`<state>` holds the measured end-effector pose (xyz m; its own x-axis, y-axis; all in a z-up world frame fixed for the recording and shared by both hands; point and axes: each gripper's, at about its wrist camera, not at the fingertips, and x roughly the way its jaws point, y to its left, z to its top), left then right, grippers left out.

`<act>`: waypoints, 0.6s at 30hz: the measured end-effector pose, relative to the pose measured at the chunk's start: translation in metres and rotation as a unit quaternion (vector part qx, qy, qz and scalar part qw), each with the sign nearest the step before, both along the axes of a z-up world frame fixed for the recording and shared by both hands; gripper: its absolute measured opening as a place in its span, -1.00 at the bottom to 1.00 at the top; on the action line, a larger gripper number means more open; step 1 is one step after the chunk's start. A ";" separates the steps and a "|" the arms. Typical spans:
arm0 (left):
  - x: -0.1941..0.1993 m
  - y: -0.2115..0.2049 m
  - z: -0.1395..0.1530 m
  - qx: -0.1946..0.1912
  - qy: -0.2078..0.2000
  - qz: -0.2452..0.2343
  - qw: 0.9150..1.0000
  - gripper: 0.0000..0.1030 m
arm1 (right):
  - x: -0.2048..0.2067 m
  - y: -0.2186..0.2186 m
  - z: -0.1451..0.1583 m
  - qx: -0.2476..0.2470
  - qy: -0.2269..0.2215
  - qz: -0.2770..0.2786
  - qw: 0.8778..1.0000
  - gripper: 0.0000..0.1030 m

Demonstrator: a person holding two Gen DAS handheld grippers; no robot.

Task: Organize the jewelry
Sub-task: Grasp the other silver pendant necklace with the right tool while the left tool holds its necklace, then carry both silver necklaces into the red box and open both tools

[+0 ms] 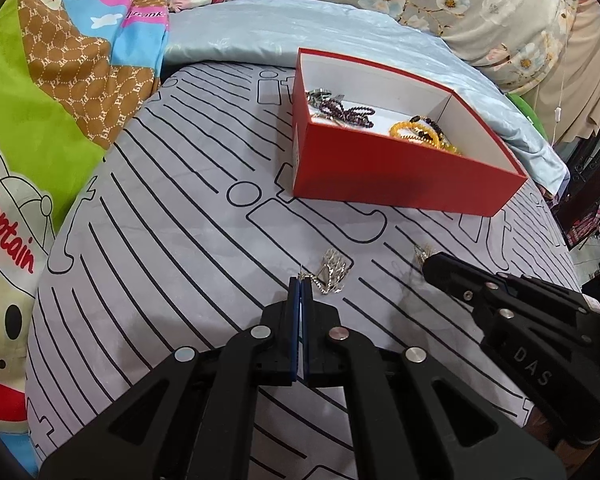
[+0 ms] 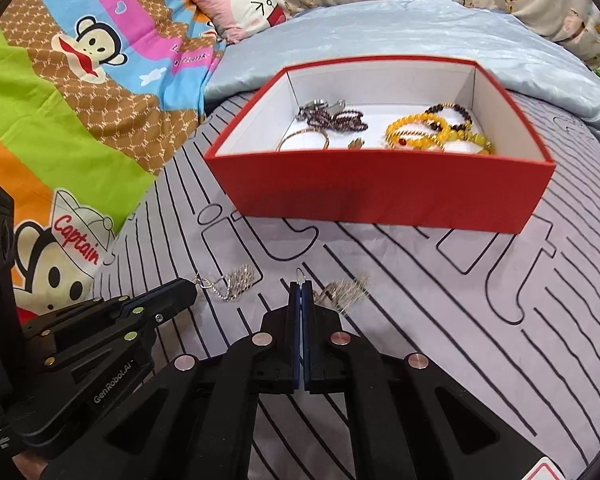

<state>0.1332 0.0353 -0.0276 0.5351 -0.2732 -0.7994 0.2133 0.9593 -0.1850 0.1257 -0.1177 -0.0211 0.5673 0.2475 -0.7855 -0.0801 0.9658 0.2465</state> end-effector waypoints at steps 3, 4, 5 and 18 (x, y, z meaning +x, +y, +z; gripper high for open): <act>-0.002 -0.001 0.007 -0.002 -0.008 -0.001 1.000 -1.00 | -0.004 -0.006 0.011 0.002 -0.013 -0.007 1.000 -1.00; -0.003 -0.001 0.010 -0.003 -0.010 -0.002 1.000 -1.00 | -0.005 -0.009 0.015 0.003 -0.017 -0.009 1.000 -1.00; -0.004 -0.001 0.012 -0.004 -0.013 -0.003 1.000 -1.00 | -0.007 -0.011 0.019 0.005 -0.021 -0.012 1.000 -1.00; -0.006 -0.014 0.068 -0.009 -0.066 -0.023 0.998 -1.00 | -0.019 -0.042 0.082 0.010 -0.089 -0.034 0.995 -1.00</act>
